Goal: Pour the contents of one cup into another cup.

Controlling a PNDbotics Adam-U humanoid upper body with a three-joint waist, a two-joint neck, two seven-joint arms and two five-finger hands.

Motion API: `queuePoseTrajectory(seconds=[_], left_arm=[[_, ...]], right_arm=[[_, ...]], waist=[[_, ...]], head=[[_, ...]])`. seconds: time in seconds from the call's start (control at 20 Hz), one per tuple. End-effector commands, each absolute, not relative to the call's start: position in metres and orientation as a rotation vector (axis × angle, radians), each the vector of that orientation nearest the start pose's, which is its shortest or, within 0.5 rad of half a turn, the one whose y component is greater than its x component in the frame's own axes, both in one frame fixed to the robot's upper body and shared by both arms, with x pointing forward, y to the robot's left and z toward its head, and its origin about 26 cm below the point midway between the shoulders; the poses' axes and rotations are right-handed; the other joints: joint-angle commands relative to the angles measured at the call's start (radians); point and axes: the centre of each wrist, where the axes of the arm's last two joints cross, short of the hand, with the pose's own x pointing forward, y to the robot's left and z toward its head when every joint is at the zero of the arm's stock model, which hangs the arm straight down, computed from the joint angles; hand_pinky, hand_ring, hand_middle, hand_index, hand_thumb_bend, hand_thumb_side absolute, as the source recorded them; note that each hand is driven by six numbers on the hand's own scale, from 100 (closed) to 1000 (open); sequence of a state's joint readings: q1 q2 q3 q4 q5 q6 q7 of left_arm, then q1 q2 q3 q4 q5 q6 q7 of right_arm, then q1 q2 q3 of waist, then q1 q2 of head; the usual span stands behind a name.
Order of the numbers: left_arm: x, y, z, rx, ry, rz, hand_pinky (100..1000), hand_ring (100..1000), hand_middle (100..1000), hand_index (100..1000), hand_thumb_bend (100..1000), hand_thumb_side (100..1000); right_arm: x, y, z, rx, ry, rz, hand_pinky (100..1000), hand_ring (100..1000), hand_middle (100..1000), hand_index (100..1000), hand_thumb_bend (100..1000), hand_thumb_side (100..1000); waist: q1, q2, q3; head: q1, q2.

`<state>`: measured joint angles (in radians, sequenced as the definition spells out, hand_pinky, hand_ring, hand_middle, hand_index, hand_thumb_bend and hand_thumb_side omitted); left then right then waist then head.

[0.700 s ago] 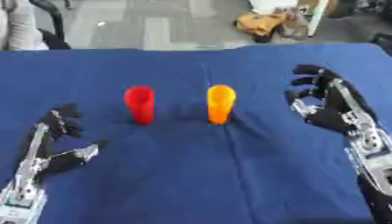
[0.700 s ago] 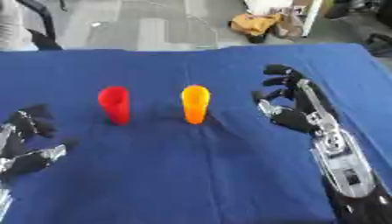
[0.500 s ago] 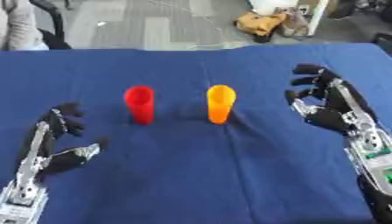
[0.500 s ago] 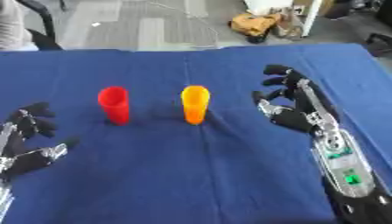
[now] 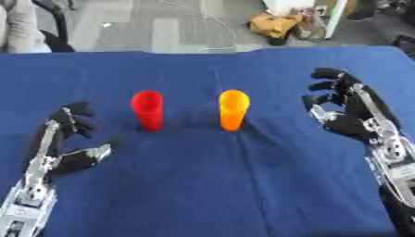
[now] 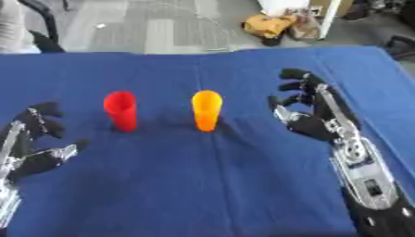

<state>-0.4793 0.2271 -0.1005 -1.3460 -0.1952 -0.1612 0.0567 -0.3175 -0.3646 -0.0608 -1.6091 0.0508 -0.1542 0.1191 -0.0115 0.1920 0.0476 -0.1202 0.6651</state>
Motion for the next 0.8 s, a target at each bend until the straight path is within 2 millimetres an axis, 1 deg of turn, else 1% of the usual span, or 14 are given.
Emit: queuePoseTrajectory(seconds=[0.05,0.3,0.8], left_arm=[[0.400,0.228,0.092,0.260,-1.977,-0.486,504,548,625,810,689,100],[0.412,0.219,0.090,0.258,-1.963,-0.481,500,548,625,814,691,100],[0.430,0.193,0.088,0.207,-1.951,-0.511,494,554,632,838,701,100]], right_arm=[[0.349,-0.316,0.135,-0.257,-2.056,0.490,582,755,791,861,284,215],[0.349,-0.316,0.135,-0.254,-2.058,0.490,581,755,791,861,284,216],[0.350,-0.313,0.135,-0.242,-2.062,0.493,581,755,791,861,282,220]], waist=[[-0.002,-0.011,-0.004],[-0.003,-0.009,-0.009],[-0.004,-0.003,-0.020]], head=[[0.004,-0.012],[0.007,-0.011],[0.015,-0.017]])
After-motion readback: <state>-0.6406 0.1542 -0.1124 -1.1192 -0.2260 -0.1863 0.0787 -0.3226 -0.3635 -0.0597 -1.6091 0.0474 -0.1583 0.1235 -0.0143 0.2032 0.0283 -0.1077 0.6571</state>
